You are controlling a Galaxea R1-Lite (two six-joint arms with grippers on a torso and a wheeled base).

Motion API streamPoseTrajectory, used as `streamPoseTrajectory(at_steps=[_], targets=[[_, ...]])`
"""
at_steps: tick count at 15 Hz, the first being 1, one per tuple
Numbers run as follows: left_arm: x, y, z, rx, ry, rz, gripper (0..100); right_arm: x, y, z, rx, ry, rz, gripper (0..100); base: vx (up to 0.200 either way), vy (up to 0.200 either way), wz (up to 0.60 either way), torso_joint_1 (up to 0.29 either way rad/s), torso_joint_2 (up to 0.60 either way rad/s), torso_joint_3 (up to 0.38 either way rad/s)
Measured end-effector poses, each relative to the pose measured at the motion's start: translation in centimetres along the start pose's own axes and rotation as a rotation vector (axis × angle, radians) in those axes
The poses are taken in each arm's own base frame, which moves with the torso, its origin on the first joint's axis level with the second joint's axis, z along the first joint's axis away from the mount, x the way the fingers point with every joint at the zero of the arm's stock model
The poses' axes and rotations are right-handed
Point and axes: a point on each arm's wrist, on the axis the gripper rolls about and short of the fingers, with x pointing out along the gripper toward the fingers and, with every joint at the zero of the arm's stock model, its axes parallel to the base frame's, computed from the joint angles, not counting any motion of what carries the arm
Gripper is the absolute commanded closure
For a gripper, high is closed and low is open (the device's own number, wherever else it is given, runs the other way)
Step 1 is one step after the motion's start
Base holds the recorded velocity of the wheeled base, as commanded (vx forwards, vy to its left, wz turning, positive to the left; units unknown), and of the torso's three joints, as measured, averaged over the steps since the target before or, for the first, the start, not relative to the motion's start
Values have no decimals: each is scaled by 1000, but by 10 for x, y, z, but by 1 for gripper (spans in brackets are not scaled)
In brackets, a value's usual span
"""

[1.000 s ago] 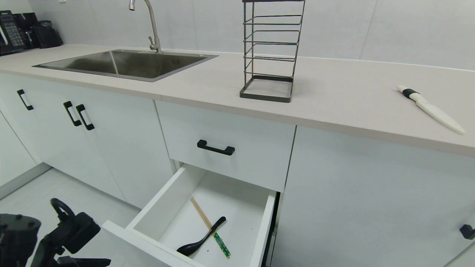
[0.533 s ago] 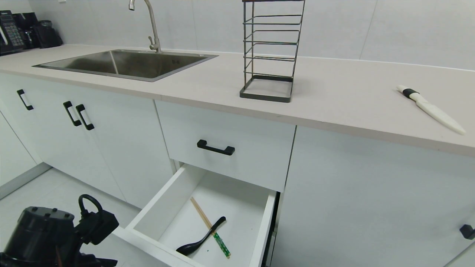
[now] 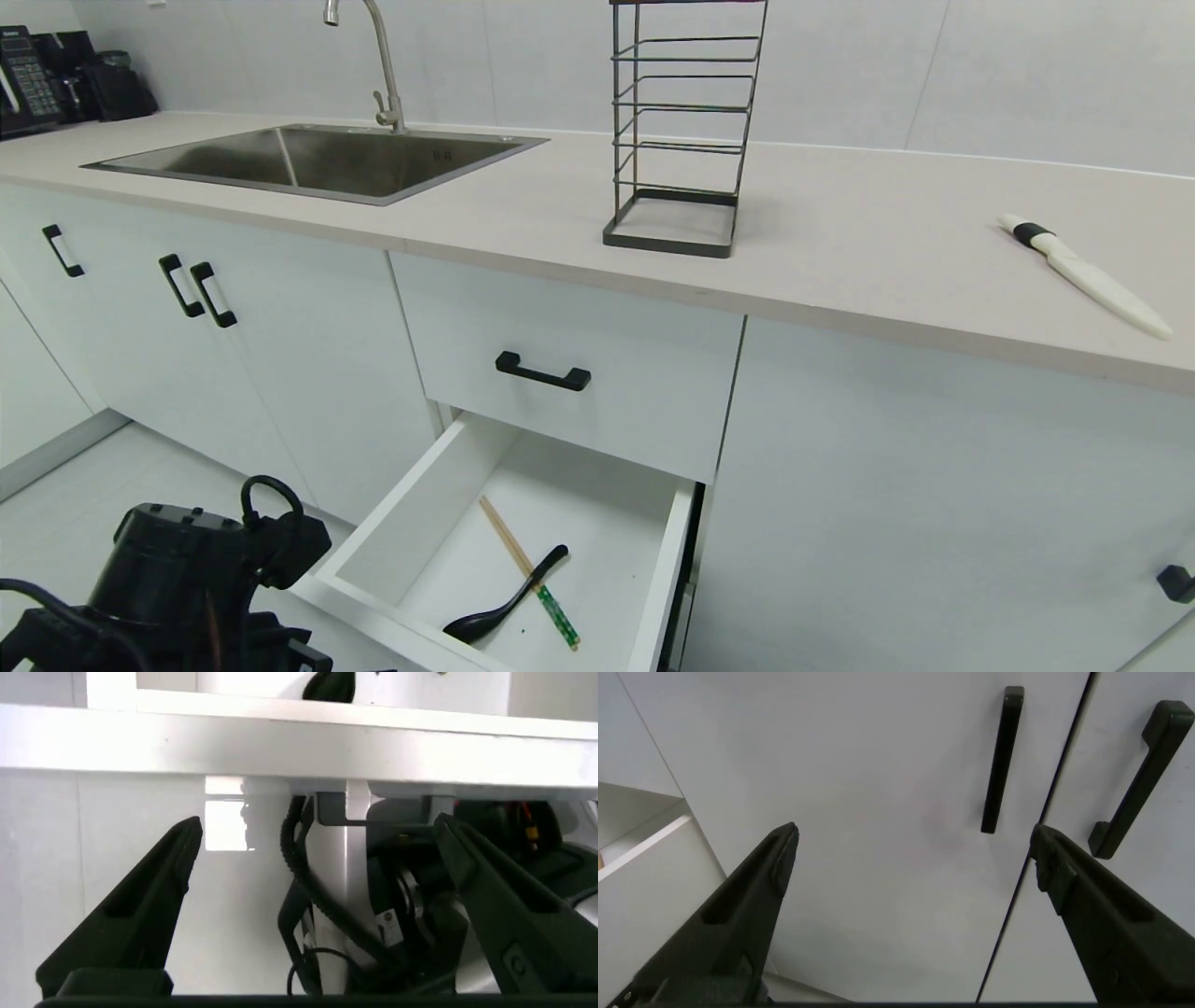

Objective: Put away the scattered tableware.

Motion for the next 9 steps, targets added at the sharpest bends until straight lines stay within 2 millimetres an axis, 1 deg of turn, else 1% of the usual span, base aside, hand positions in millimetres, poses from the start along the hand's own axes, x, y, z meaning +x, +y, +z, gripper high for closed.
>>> streamPoseTrajectory(at_steps=[5,9], targets=[[14,2,13,19,-74,33,0,0,0,0,-1,1,0,0,0,0,0,0,0,0],[22,2,15,27,-92,28,0,0,0,0,1,1,0,0,0,0,0,0,0,0]])
